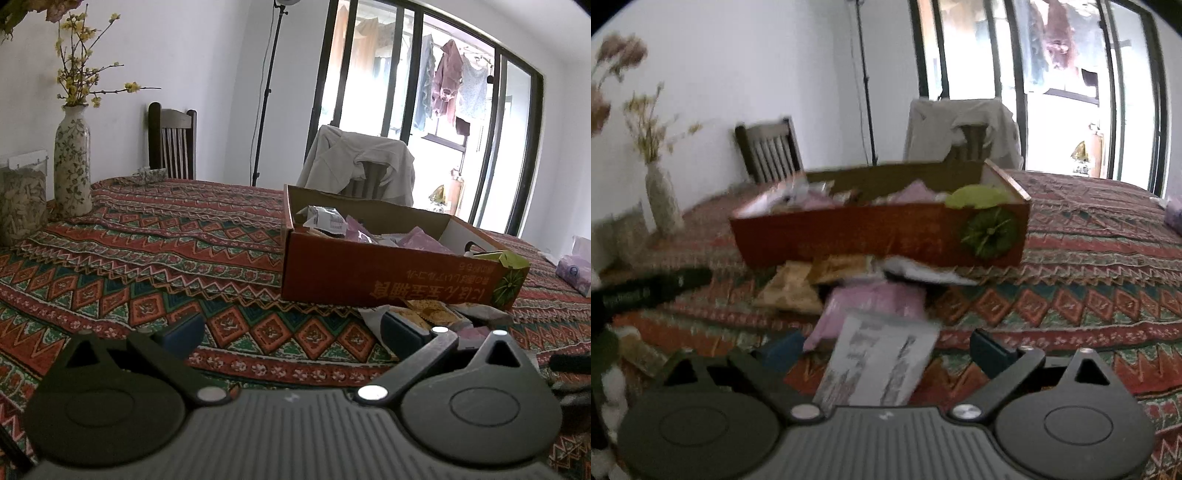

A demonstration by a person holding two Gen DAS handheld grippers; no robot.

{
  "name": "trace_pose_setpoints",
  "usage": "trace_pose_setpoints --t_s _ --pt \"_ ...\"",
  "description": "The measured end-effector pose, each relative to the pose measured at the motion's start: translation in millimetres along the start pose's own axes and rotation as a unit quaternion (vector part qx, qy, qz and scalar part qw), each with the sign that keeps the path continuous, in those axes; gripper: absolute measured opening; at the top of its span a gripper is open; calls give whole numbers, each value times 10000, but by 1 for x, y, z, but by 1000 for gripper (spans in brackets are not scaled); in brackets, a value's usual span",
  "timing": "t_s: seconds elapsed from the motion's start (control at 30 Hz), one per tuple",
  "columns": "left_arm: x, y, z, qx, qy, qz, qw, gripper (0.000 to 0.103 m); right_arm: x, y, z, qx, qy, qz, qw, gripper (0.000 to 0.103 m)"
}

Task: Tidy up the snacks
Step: 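Grasp a white printed bar with the right tool while the left tool reaches a cracker packet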

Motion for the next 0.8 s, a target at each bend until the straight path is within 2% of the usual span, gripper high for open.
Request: trace_pose_setpoints --t_s 0.1,0.13,0.17,0.27,0.43,0.63,0.8 --pt "0 0 0 -1 1 2 10000 103 7 9 -9 177 -181 -233 9994 94" --pt "0 0 0 0 -4 5 10000 103 8 11 -11 222 -217 -278 9991 88" --pt "0 0 0 2 -6 5 10000 103 9 12 -11 249 -231 -300 9990 74" --pt "0 0 0 -5 4 -1 10000 103 9 10 -7 286 -218 -286 9989 49" --pt "1 0 0 -45 6 -16 10000 103 7 -1 1 232 -179 -18 9996 41" --pt "0 1 -1 -180 7 -33 9998 103 -1 -16 23 369 14 340 9987 39" --pt "1 12 2 -382 64 -386 9985 103 -9 -20 50 597 140 584 9964 39"
Point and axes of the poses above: each gripper's, at about its wrist camera, not at the fingertips, and y roughly the way its jaws point, z to its right, x to its underside, the point moved 8 cm from there along y, roughly the way its jaws point, and after that the axes turned 7 degrees about -y, right-handed, at the moved point
